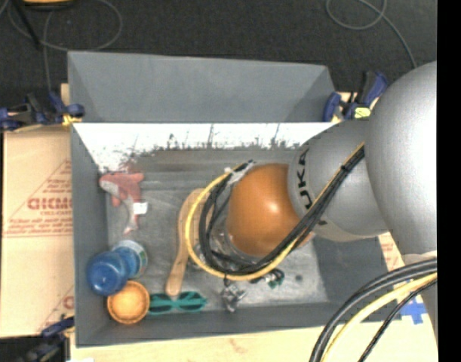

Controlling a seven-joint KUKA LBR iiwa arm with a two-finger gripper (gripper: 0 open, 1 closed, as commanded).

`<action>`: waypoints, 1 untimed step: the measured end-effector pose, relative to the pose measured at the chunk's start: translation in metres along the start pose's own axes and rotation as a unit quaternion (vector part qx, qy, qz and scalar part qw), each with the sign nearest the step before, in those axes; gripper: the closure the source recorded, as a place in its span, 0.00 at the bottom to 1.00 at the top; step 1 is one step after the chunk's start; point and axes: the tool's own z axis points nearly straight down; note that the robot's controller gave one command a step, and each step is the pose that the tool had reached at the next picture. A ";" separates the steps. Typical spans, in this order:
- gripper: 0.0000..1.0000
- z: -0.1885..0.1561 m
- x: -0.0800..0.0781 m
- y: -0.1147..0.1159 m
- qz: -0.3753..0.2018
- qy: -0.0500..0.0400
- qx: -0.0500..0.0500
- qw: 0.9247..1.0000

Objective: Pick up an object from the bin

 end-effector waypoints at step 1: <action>0.00 0.000 -0.010 0.011 -0.017 0.001 0.001 1.000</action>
Offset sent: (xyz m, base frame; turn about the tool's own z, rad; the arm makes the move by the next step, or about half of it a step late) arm -0.0095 0.0738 -0.0022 -0.3229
